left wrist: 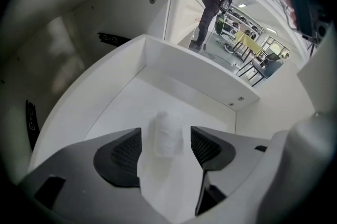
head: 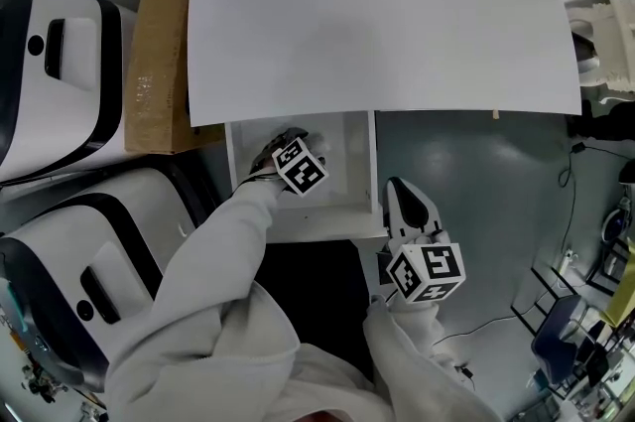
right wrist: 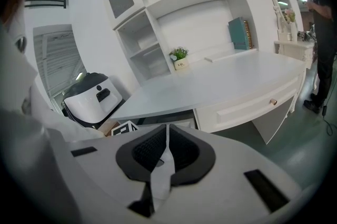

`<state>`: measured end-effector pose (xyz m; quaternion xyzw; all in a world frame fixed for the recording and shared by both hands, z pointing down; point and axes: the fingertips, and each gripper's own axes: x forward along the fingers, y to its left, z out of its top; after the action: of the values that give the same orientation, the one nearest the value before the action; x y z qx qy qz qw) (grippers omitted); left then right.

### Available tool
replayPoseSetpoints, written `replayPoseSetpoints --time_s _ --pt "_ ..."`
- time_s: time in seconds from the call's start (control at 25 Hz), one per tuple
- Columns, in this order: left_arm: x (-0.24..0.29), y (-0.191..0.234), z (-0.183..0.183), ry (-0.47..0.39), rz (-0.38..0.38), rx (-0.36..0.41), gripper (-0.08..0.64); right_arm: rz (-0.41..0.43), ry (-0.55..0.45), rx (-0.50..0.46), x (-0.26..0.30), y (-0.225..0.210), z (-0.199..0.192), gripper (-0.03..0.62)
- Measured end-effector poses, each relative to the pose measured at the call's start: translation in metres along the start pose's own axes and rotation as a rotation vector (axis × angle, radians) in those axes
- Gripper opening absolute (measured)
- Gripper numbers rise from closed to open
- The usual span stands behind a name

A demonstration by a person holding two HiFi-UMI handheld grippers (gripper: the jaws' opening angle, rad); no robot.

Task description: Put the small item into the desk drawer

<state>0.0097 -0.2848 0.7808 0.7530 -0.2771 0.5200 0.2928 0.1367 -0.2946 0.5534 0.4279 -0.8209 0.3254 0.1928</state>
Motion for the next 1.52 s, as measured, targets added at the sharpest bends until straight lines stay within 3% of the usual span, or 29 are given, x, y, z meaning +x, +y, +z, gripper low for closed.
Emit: replayPoseSetpoints --time_s 0.32,0.64,1.2,1.52 --pt "-0.024 0.001 0.006 -0.042 -0.001 -0.026 0.303 0.010 -0.027 -0.030 -0.005 0.014 0.012 0.040" --pt "-0.052 0.006 0.004 -0.110 0.025 -0.045 0.239 0.027 -0.036 -0.050 -0.007 0.033 0.013 0.040" --pt "-0.121 -0.007 0.011 -0.315 0.002 -0.131 0.047 0.043 -0.060 -0.099 -0.016 0.063 0.017 0.040" --pt "-0.166 -0.010 0.026 -0.440 0.032 -0.136 0.017 0.041 -0.070 -0.128 -0.023 0.077 0.020 0.040"
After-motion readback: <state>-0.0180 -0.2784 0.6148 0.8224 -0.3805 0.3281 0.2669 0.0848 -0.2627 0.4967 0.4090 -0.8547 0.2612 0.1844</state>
